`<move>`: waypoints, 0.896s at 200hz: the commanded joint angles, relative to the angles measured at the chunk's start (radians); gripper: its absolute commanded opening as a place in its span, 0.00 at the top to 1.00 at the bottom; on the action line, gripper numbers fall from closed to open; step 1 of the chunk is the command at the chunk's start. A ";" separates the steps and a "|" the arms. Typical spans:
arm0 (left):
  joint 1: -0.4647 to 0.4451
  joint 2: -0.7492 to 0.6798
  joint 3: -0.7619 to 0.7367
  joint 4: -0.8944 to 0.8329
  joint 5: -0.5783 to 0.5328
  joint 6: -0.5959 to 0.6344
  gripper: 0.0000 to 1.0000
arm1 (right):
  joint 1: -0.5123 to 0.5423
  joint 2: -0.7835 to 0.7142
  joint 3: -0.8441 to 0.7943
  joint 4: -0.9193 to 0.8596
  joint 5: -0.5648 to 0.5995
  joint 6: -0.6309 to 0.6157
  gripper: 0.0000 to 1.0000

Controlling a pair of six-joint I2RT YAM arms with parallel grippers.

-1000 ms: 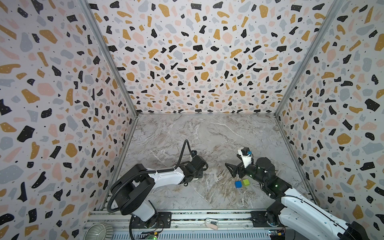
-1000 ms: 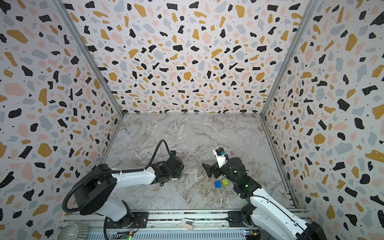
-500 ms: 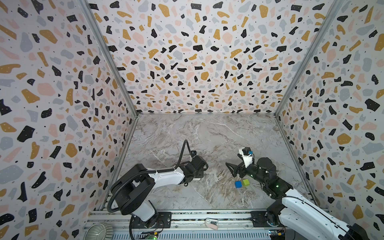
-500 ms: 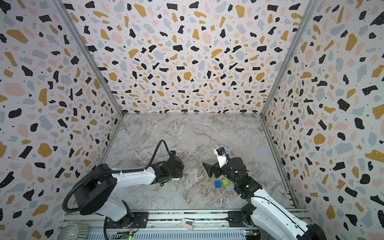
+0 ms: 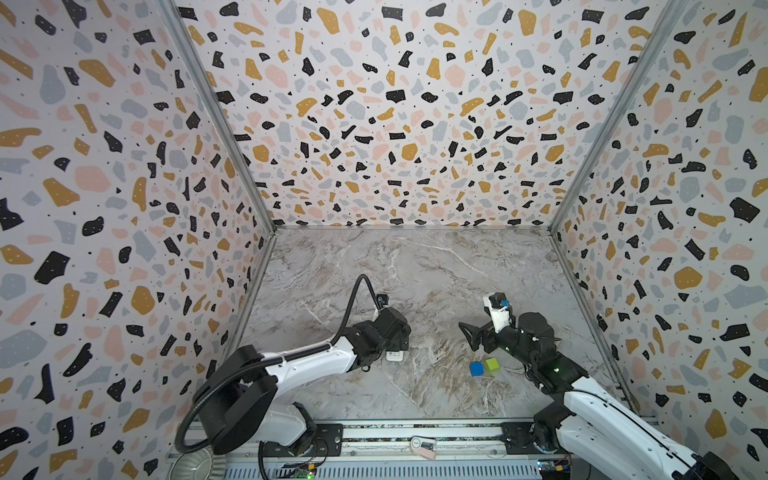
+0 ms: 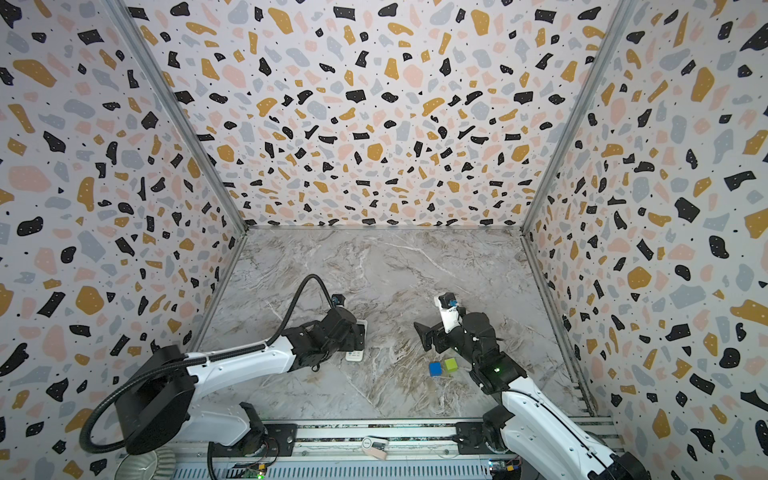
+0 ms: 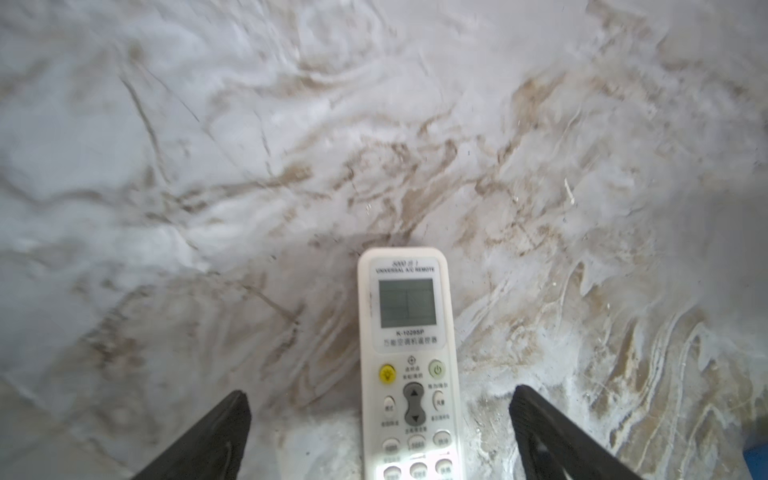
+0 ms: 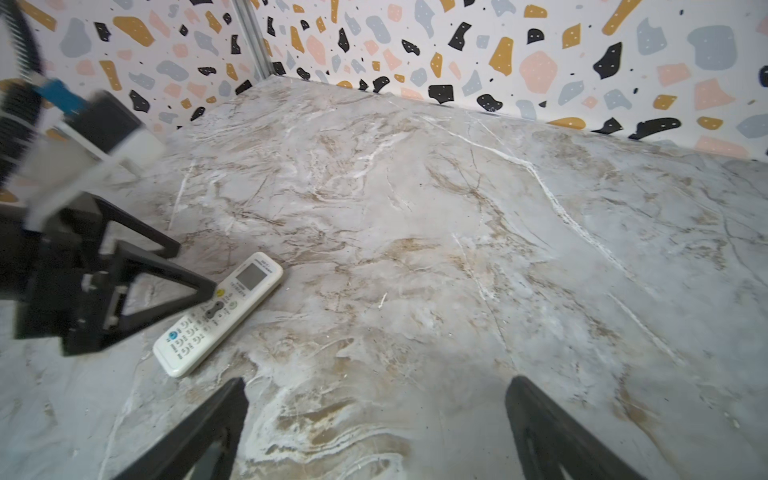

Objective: Load the batteries into the remote control

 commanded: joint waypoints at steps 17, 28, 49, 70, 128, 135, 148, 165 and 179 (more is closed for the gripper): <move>0.175 -0.208 -0.094 -0.011 -0.191 0.130 0.01 | -0.072 0.030 0.022 0.016 0.114 0.002 0.01; 0.227 -0.270 -0.127 0.019 -0.268 0.155 0.00 | -0.092 0.034 0.007 0.043 0.167 0.023 0.01; 0.291 -0.352 -0.170 0.065 -0.422 0.176 0.00 | -0.133 0.033 -0.029 0.114 0.207 0.035 0.01; 0.329 -0.379 -0.189 0.104 -0.549 0.160 0.00 | -0.155 0.032 -0.038 0.163 0.238 0.030 0.01; 0.354 -0.273 -0.226 0.265 -0.943 0.215 0.01 | -0.182 0.014 -0.189 0.468 0.497 0.008 0.01; 0.354 -0.253 -0.239 0.293 -1.008 0.207 0.00 | -0.182 0.022 -0.193 0.480 0.503 -0.032 0.01; 0.362 -0.224 -0.279 0.419 -1.042 0.285 0.01 | -0.185 0.056 -0.213 0.541 0.534 -0.103 0.01; 0.370 -0.198 -0.332 0.633 -0.979 0.424 0.00 | -0.212 0.109 -0.242 0.628 0.549 -0.114 0.01; 0.381 -0.187 -0.382 0.803 -0.901 0.512 0.00 | -0.256 0.155 -0.270 0.717 0.454 -0.126 0.01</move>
